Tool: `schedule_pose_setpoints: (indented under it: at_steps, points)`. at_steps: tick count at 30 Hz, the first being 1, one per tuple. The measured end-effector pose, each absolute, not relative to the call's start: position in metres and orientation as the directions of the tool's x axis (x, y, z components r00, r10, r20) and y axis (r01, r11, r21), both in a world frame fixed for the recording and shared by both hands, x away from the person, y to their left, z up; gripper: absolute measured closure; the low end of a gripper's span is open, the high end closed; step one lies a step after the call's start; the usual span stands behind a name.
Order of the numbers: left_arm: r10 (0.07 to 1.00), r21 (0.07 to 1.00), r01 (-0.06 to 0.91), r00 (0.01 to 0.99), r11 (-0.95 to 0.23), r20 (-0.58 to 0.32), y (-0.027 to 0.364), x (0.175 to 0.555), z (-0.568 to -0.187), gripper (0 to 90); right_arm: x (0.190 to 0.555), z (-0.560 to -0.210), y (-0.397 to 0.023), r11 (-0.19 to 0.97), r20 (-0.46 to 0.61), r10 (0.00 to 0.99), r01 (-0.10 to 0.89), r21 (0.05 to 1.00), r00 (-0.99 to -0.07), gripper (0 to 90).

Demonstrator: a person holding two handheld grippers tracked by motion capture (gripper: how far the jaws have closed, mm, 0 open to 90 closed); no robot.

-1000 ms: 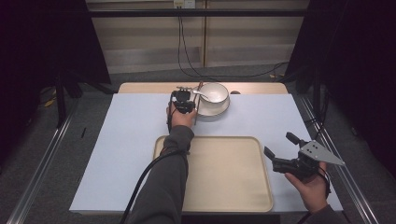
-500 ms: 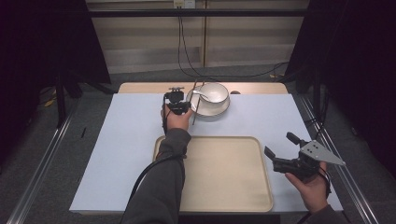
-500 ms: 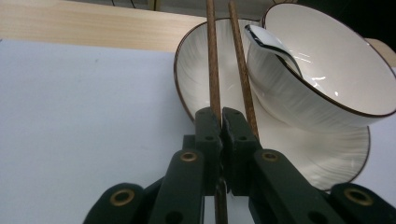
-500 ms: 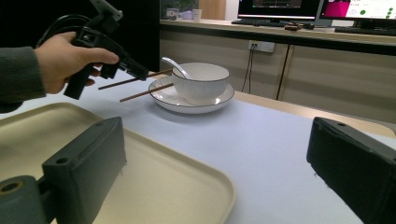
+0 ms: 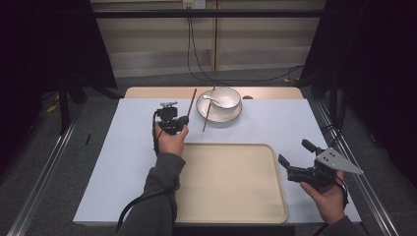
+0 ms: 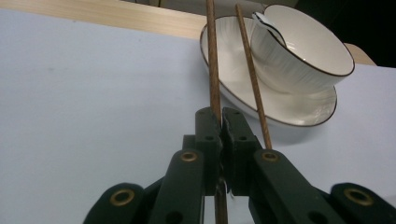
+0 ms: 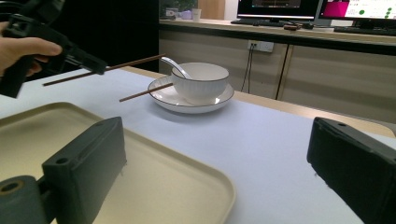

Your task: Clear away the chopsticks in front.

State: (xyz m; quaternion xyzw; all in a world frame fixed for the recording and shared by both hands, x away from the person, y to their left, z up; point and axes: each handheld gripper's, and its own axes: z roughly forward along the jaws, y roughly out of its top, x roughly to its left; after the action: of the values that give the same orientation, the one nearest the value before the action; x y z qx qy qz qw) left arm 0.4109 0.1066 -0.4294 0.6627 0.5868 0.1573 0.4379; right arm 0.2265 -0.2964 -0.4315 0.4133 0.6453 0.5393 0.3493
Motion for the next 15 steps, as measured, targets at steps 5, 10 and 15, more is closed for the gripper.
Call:
schedule_pose_setpoints:
  at_steps: [5,10,15]
  points:
    - [0.895,0.774,0.619,0.262,0.131,-0.360,0.125,0.384,-0.426,86.0,0.226,-0.432,-0.295,0.082,-0.007,0.909,0.162,0.983,-0.417,4.1]
    - [0.876,0.791,0.582,0.263,0.191,-0.405,0.137,0.352,-0.423,86.0,0.227,-0.432,-0.294,0.098,-0.022,0.907,0.161,0.982,-0.421,4.1]
    - [0.871,0.795,0.566,0.255,0.218,-0.420,0.144,0.320,-0.428,86.0,0.227,-0.432,-0.293,0.100,-0.026,0.907,0.157,0.982,-0.419,4.1]
